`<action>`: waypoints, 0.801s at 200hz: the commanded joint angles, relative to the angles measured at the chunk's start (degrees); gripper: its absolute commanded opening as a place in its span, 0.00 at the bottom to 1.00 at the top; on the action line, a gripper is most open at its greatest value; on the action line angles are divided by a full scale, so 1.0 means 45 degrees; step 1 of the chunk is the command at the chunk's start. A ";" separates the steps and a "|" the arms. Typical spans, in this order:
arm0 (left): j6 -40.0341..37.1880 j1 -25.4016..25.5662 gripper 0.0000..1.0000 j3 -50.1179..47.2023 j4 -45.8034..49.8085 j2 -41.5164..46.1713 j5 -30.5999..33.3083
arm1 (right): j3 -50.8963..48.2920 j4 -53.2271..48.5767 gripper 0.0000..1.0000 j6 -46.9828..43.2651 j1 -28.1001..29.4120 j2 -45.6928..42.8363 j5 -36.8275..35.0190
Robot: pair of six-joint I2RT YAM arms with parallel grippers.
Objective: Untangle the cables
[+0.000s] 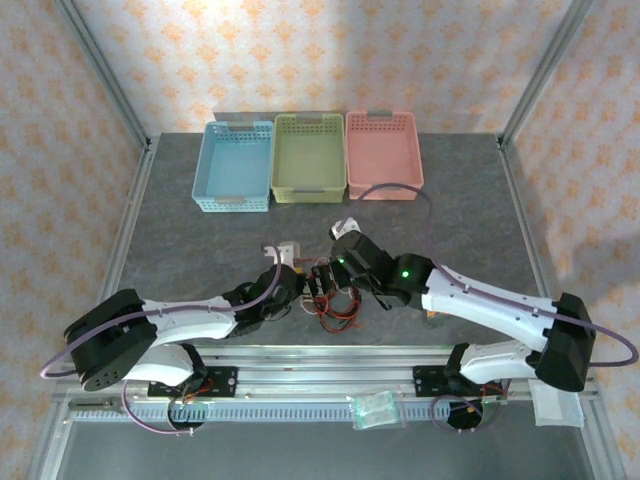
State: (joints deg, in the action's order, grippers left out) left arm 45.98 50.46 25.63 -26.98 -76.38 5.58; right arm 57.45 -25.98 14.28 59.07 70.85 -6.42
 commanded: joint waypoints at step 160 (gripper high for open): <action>-0.0164 -0.0646 0.99 0.0990 -0.0321 -0.3121 -0.0629 | 0.1582 0.0878 0.00 -0.0819 -0.0040 -0.3966 -0.1734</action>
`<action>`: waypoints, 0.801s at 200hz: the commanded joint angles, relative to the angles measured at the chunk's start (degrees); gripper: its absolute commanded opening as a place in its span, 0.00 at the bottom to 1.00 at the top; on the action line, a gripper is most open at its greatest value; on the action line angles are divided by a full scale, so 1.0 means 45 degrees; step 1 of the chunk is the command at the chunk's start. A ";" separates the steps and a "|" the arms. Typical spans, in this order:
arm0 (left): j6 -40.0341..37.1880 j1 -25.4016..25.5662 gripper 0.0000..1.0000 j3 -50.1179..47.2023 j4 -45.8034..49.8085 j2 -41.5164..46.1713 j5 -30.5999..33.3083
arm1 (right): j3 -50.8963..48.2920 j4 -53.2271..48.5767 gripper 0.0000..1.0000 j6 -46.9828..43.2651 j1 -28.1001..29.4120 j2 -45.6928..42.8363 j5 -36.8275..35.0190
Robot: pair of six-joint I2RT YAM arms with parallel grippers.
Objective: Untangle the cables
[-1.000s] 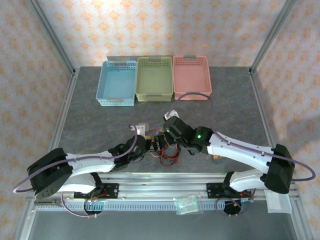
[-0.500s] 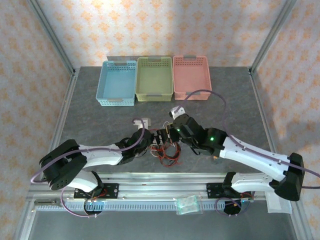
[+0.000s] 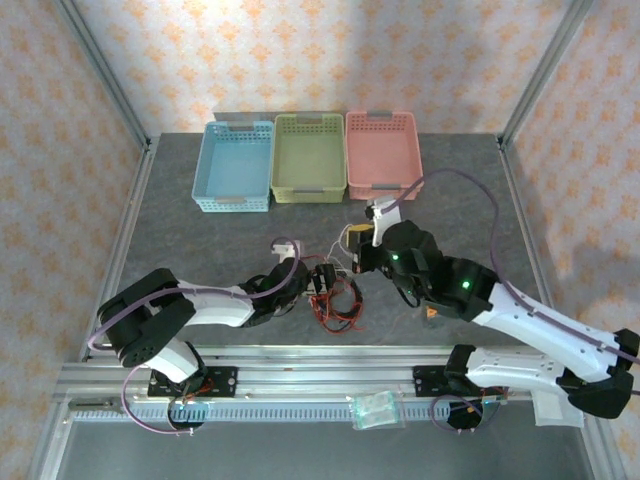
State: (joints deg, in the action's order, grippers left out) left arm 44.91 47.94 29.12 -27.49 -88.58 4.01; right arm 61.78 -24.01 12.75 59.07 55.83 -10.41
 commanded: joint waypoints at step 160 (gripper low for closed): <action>0.0783 -0.0066 0.99 -0.0821 -0.1203 -0.1264 -0.0589 | 0.4570 0.0012 0.00 -0.2604 -0.0038 -0.1130 -0.3037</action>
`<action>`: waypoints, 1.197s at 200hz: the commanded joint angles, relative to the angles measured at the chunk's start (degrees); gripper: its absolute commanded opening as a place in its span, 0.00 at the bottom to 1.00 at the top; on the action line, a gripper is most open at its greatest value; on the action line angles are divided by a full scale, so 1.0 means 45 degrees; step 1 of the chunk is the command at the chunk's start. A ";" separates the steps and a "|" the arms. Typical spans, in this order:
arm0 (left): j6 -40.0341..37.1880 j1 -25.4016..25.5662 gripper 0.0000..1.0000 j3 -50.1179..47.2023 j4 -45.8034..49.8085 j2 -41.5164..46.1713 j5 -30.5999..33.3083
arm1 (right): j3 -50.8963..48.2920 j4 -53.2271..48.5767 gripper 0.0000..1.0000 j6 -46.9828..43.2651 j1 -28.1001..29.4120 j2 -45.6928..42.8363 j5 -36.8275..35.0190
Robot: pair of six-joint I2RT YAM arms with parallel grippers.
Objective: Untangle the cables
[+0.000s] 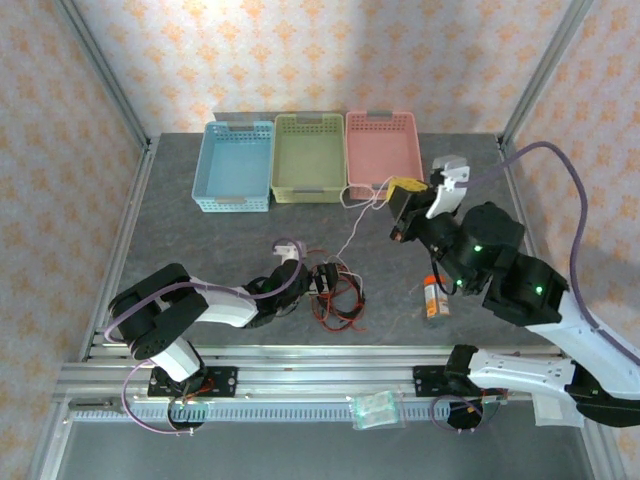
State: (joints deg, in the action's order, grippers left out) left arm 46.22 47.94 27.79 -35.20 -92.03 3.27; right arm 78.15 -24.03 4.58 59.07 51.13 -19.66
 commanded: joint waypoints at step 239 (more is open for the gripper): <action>-0.2620 -0.1540 0.99 0.3149 0.5615 0.6067 0.1427 | 0.1830 0.1256 0.00 0.0293 -0.4363 0.4963 -0.0524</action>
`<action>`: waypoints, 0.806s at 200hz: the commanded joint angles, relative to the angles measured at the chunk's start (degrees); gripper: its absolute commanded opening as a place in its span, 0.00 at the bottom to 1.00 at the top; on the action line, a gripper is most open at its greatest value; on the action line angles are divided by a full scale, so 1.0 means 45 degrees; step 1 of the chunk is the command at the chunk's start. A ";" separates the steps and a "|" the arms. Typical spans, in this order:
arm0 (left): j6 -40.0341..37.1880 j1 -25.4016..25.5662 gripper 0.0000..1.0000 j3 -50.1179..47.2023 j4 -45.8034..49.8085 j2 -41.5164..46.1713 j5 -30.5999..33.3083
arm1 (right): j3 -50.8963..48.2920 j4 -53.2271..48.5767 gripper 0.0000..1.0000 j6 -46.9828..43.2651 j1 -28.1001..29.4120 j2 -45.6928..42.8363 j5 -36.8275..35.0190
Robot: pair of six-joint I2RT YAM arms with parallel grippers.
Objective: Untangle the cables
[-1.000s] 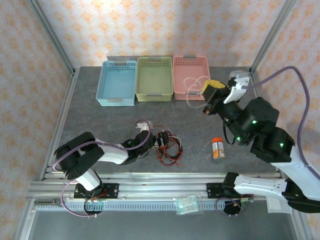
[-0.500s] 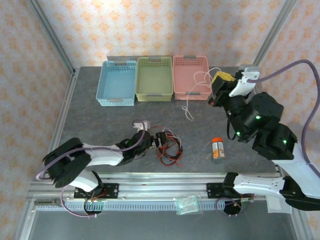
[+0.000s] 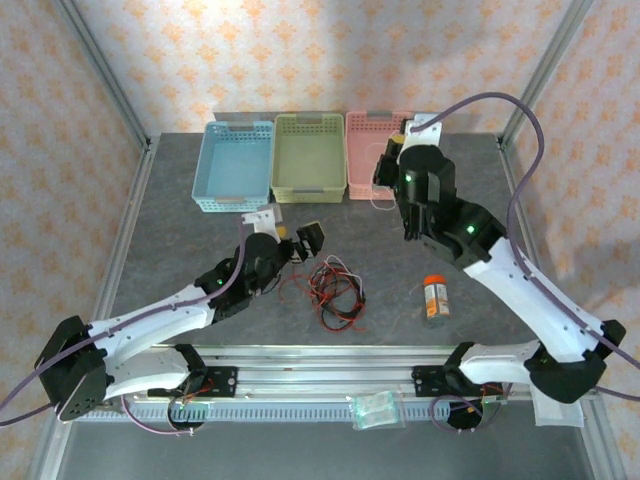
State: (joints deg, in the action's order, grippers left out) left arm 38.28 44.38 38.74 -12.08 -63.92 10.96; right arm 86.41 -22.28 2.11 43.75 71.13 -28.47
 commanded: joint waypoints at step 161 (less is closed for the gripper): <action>-0.1343 -0.3021 0.99 0.6865 -0.0647 -0.7945 -0.5985 | 0.5079 0.0791 0.00 0.1985 -0.4852 0.8238 0.3077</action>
State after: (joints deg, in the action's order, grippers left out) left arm 31.46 31.00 66.11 -14.83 -97.80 -11.90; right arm 104.71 -17.15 8.62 24.25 103.39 -16.49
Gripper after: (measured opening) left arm 0.994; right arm 0.044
